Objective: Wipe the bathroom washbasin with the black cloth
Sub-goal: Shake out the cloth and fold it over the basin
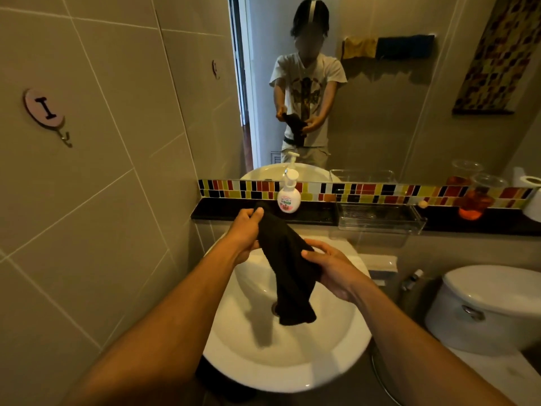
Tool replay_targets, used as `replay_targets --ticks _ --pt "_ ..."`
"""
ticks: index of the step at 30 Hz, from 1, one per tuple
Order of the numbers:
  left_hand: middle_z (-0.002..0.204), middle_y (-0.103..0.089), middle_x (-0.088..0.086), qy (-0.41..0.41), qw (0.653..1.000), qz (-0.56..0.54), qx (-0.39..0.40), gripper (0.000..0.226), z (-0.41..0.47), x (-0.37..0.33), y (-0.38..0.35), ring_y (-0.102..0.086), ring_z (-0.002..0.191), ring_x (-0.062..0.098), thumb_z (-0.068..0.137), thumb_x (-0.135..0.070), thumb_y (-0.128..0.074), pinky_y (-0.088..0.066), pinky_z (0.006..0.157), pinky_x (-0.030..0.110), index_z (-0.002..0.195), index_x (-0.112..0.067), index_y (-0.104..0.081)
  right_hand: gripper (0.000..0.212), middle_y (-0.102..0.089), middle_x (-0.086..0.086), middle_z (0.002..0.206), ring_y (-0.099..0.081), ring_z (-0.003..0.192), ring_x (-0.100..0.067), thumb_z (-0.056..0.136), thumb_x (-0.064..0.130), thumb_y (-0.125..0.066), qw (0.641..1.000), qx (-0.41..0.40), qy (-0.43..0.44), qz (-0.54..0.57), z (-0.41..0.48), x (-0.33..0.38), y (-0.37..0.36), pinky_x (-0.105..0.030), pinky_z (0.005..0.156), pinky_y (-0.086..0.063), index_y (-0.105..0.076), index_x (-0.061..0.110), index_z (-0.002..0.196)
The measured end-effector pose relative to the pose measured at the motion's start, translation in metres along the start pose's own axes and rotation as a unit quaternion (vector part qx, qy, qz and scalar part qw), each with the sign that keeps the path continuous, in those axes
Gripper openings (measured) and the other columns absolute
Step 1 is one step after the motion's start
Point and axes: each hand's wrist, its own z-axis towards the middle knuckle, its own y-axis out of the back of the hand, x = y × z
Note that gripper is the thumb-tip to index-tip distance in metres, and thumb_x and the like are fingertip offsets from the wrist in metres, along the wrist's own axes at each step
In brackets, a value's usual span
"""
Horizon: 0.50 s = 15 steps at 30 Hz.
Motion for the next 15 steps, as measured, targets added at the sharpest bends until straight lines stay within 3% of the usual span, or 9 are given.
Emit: replay_targets --ticks 4,8,12,15 --pt "0.137 -0.051 0.014 0.046 0.998 -0.032 0.041 0.051 -0.01 0.042 0.009 -0.056 0.115 0.028 0.093 -0.028 -0.056 -0.049 0.097 0.046 0.139 -0.018 -0.035 0.033 -0.058 -0.008 0.128 -0.057 0.116 -0.025 0.09 0.014 -0.061 0.986 -0.102 0.029 -0.132 0.001 0.009 0.008 -0.043 0.097 -0.05 -0.057 0.028 0.12" --pt "0.138 -0.047 0.018 0.097 0.987 -0.084 0.093 0.073 -0.02 0.079 0.005 -0.062 0.103 0.029 0.084 -0.011 -0.068 -0.053 0.09 0.047 0.142 -0.029 -0.028 0.029 -0.054 -0.003 0.126 -0.05 0.118 -0.02 0.092 0.012 -0.057 0.965 -0.126 0.048 -0.224 0.002 0.019 0.015 -0.037 0.099 -0.047 -0.062 0.028 0.116" --pt "0.14 -0.045 0.02 0.143 0.978 -0.084 0.123 0.09 -0.026 0.106 -0.008 -0.063 0.102 0.03 0.081 -0.004 -0.069 -0.055 0.084 0.043 0.148 -0.029 -0.014 0.028 -0.061 -0.004 0.107 -0.059 0.099 -0.018 0.093 0.007 -0.055 0.965 -0.138 0.047 -0.217 0.002 0.031 0.02 -0.024 0.073 -0.051 -0.064 0.023 0.115" --pt "0.123 -0.058 0.013 0.163 0.97 -0.066 0.165 0.083 -0.029 0.119 -0.022 -0.065 0.099 0.026 0.083 -0.008 -0.069 -0.053 0.086 0.04 0.147 -0.025 -0.018 0.031 -0.058 -0.004 0.112 -0.056 0.106 -0.02 0.091 0.007 -0.058 0.962 -0.148 0.034 -0.225 0.001 0.034 0.032 -0.031 0.087 -0.051 -0.063 0.022 0.118"
